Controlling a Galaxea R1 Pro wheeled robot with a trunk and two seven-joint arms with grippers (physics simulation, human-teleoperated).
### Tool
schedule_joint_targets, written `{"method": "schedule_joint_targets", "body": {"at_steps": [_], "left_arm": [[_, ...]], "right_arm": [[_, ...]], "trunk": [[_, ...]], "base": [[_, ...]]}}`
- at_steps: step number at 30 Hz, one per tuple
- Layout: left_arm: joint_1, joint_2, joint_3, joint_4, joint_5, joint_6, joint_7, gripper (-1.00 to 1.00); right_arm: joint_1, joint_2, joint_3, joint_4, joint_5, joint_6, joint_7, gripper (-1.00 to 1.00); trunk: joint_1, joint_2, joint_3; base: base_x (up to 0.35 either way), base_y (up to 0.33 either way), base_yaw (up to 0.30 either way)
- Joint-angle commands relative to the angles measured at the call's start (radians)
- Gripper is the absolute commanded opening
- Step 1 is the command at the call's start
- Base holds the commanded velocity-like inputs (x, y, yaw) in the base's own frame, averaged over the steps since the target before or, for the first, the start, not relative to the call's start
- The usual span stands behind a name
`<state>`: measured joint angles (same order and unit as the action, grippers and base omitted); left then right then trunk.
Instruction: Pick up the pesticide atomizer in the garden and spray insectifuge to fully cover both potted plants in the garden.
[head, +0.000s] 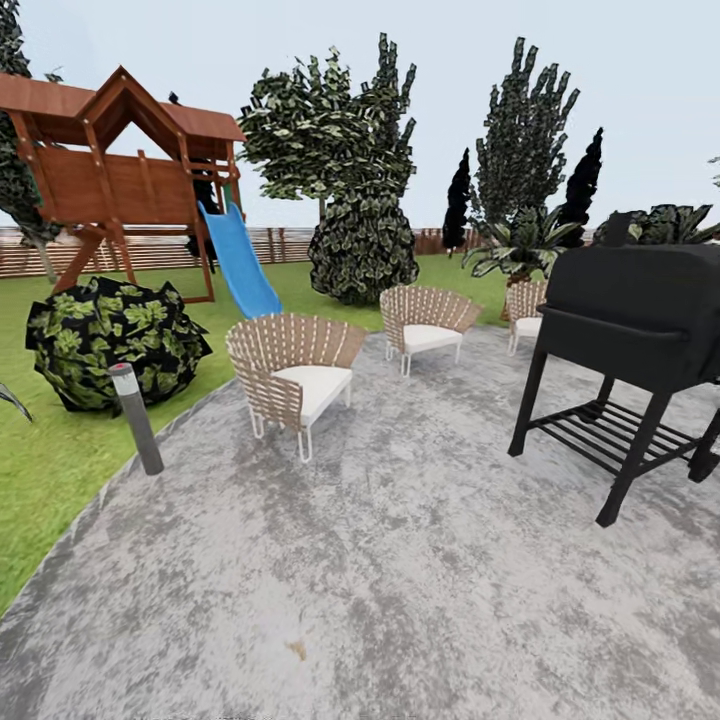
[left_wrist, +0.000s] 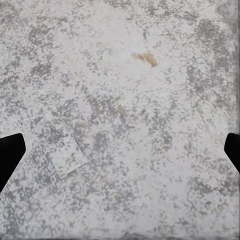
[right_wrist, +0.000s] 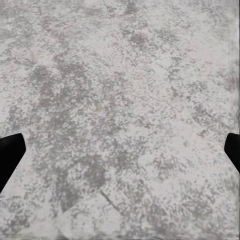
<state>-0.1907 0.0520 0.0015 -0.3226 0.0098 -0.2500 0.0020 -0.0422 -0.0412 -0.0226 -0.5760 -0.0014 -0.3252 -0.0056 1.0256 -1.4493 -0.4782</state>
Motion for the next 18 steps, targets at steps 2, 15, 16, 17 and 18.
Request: {"method": "schedule_joint_targets", "body": {"at_steps": [2, 15, 16, 17, 18], "left_arm": [[-0.001, 0.000, 0.000, 0.001, 0.001, -0.003, 0.000, 1.00], [-0.001, 0.000, 0.000, 0.000, 0.001, -0.003, 0.001, 1.00], [-0.001, 0.000, 0.000, 0.000, 0.001, -0.003, 0.001, 1.00], [-0.001, 0.000, 0.000, 0.000, 0.001, -0.003, 0.001, 1.00], [-0.001, 0.000, 0.000, -0.001, 0.001, -0.003, 0.001, 1.00]], "right_arm": [[-0.001, 0.001, 0.000, 0.001, 0.000, -0.003, -0.001, 1.00], [-0.001, 0.000, 0.000, 0.001, 0.000, -0.003, -0.001, 1.00], [-0.001, 0.000, 0.000, 0.001, 0.000, -0.003, -0.001, 1.00], [-0.001, 0.001, 0.000, 0.001, 0.000, -0.003, -0.001, 1.00], [-0.001, 0.001, 0.000, 0.001, 0.000, -0.003, -0.001, 1.00]], "trunk": [[-0.001, -0.001, -0.002], [-0.001, -0.001, -0.007], [-0.001, -0.001, -0.007], [-0.001, -0.001, -0.007], [-0.001, -0.001, -0.008]], "base": [[-0.288, 0.206, -0.288], [-0.278, 0.230, -0.288], [-0.273, 0.235, -0.288], [-0.273, 0.235, -0.288], [-0.269, 0.233, -0.288]]}}
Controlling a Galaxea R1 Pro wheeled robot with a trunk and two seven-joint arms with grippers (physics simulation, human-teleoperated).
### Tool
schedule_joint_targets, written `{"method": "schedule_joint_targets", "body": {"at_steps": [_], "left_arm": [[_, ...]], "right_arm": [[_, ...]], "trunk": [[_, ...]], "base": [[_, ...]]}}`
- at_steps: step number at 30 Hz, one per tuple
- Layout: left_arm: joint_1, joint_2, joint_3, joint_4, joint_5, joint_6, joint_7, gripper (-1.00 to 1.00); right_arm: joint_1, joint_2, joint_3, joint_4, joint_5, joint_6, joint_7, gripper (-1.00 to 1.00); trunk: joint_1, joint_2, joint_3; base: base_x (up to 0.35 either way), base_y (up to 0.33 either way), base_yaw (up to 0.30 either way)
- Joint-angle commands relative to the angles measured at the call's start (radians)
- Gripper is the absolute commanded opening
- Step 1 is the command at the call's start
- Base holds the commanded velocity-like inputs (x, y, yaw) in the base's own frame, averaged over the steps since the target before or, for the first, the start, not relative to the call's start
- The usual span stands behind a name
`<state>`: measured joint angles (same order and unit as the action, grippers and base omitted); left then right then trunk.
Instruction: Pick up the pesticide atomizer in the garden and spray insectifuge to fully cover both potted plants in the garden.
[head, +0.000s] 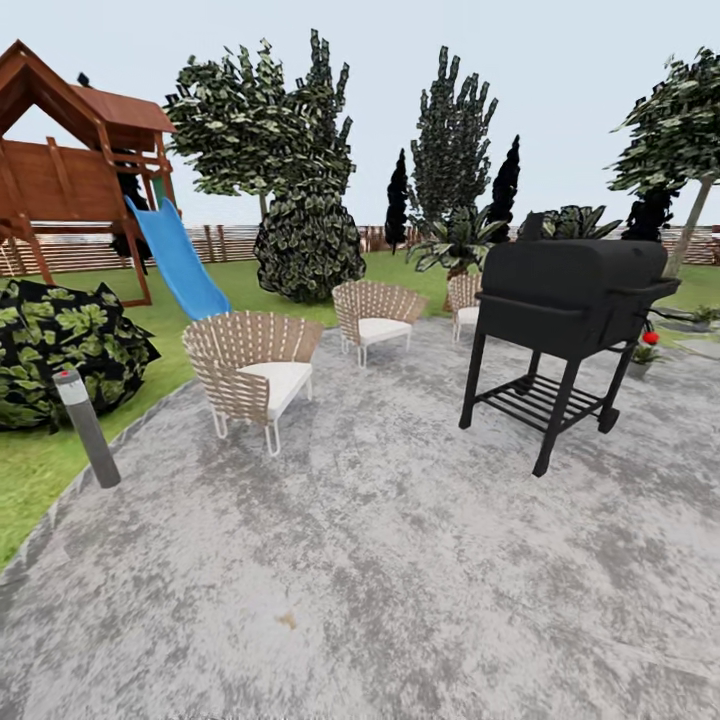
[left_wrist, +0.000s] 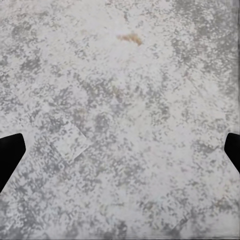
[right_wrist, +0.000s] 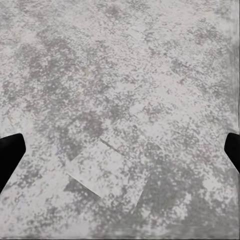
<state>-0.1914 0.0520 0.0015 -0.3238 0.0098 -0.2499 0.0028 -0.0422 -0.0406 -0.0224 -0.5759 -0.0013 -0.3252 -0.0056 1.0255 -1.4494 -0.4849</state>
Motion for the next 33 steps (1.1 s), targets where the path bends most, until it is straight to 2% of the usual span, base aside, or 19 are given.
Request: {"method": "schedule_joint_targets", "body": {"at_steps": [1, 7, 18, 33], "left_arm": [[0.000, 0.000, 0.000, 0.000, 0.001, -0.003, 0.000, 1.00], [0.000, -0.001, 0.000, 0.000, 0.001, -0.003, 0.000, 1.00], [0.000, 0.000, 0.000, 0.000, 0.001, -0.003, 0.000, 1.00], [0.000, 0.000, 0.000, 0.000, 0.002, -0.003, 0.000, 1.00]], "right_arm": [[-0.001, 0.000, -0.001, 0.001, 0.000, -0.003, -0.001, 1.00], [-0.001, 0.000, -0.001, 0.001, 0.000, -0.003, -0.001, 1.00], [-0.001, 0.000, -0.001, 0.001, 0.000, -0.003, -0.001, 1.00], [-0.001, 0.001, -0.001, 0.001, 0.000, -0.003, -0.001, 1.00]], "trunk": [[-0.001, -0.001, -0.001], [-0.001, -0.001, -0.004], [-0.001, -0.001, -0.008], [0.057, -0.106, -0.060]], "base": [[-0.256, 0.228, -0.288], [-0.129, 0.140, -0.288], [-0.005, 0.007, -0.288], [0.000, 0.000, -0.288]]}}
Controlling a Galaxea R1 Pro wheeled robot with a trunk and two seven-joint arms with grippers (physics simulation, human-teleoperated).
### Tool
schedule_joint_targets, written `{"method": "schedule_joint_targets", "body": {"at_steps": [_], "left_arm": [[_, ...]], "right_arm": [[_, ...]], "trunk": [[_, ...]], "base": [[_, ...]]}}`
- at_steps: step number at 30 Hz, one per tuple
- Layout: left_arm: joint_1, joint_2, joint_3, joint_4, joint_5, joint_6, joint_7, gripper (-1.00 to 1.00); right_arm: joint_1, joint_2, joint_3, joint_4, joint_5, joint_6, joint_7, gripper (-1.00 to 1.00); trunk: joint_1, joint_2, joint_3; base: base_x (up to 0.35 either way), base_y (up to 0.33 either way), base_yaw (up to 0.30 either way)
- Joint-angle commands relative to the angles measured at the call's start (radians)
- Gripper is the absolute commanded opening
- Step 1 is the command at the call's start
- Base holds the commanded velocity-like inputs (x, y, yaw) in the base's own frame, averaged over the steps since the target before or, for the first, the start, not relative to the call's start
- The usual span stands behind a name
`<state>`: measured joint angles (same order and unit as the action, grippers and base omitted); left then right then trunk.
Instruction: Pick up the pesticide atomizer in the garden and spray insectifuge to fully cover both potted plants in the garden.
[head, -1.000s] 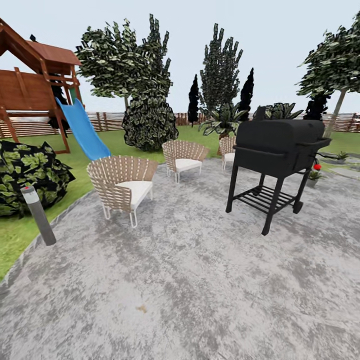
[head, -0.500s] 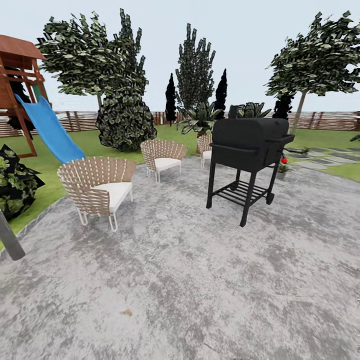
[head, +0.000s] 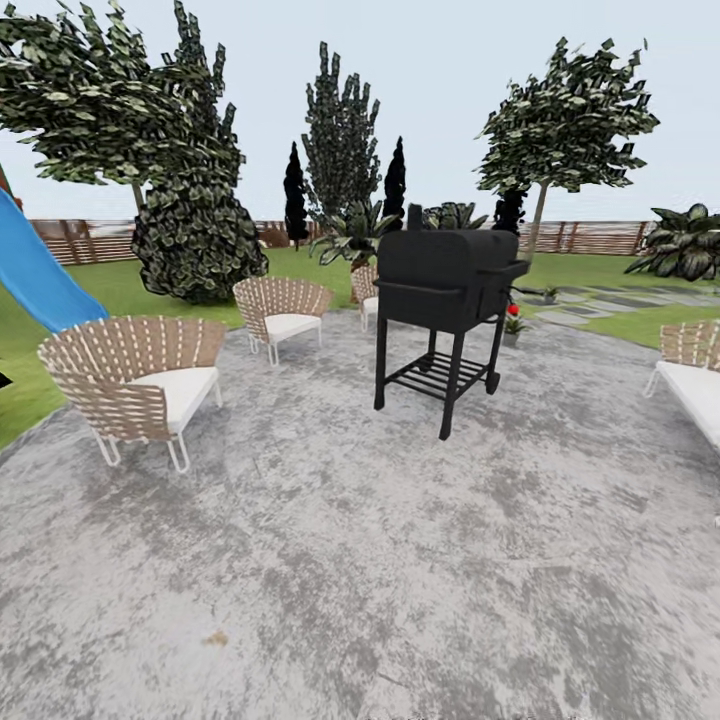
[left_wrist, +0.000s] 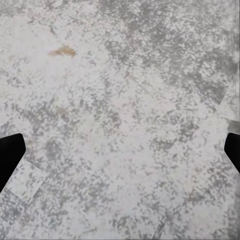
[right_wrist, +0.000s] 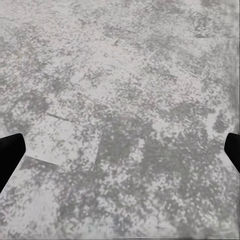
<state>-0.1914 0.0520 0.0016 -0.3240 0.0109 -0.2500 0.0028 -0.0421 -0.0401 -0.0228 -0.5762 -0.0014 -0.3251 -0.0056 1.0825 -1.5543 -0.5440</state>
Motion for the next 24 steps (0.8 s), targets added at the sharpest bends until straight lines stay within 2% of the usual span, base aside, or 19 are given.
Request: {"method": "schedule_joint_targets", "body": {"at_steps": [1, 24], "left_arm": [[0.000, 0.000, 0.000, 0.000, 0.001, -0.003, 0.000, 1.00], [0.000, 0.001, 0.001, 0.000, 0.001, -0.002, 0.000, 1.00]], "right_arm": [[-0.001, 0.000, 0.000, 0.001, 0.000, -0.003, -0.001, 1.00], [-0.001, 0.000, 0.000, 0.001, 0.000, -0.003, -0.001, 1.00]], "trunk": [[0.004, -0.008, -0.005], [0.092, -0.169, -0.085]], "base": [[0.000, 0.000, -0.288], [0.000, 0.000, -0.288]]}}
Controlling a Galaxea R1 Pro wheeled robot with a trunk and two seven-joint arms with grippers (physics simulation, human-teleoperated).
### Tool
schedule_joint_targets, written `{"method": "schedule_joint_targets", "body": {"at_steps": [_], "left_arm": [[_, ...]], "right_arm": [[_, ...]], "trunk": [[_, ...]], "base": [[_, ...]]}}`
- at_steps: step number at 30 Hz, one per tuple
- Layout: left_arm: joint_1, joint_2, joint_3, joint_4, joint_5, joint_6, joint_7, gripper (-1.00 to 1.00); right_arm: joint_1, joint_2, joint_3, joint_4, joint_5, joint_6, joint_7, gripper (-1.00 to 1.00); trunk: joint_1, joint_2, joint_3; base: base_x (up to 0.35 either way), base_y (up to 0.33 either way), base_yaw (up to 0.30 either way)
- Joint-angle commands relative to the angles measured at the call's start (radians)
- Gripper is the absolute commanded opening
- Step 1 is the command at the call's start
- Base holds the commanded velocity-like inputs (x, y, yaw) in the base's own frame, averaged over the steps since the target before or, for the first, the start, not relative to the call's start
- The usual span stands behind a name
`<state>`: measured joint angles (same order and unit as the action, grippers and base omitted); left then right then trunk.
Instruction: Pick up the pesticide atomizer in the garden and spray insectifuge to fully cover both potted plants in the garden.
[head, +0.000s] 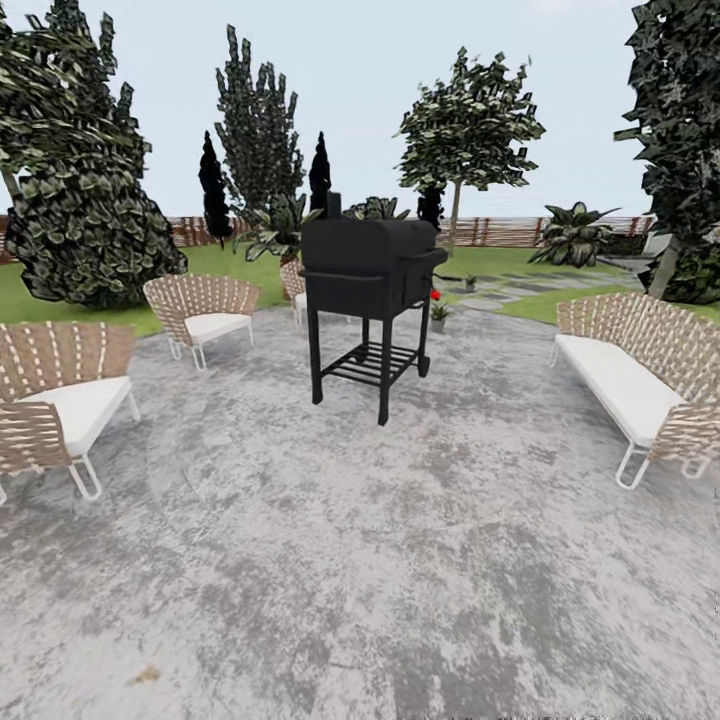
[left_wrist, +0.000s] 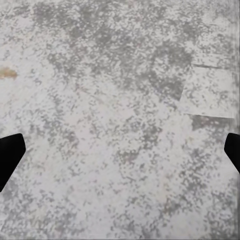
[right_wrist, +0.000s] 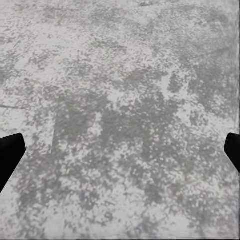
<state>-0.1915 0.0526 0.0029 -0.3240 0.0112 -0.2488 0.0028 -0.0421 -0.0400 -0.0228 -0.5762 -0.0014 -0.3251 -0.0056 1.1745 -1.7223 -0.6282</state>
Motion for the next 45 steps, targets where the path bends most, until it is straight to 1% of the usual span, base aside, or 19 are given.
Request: {"method": "schedule_joint_targets", "body": {"at_steps": [1, 45], "left_arm": [[0.000, 0.000, 0.000, 0.000, 0.001, -0.003, 0.000, 1.00], [0.000, 0.001, 0.000, 0.000, 0.001, -0.003, 0.000, 1.00]], "right_arm": [[-0.001, 0.000, 0.000, 0.001, 0.000, -0.003, -0.001, 1.00], [-0.001, 0.000, 0.000, 0.001, 0.000, -0.004, -0.001, 1.00]], "trunk": [[0.004, -0.008, -0.005], [0.172, -0.316, -0.159]], "base": [[0.000, 0.000, -0.288], [0.000, 0.000, -0.288]]}}
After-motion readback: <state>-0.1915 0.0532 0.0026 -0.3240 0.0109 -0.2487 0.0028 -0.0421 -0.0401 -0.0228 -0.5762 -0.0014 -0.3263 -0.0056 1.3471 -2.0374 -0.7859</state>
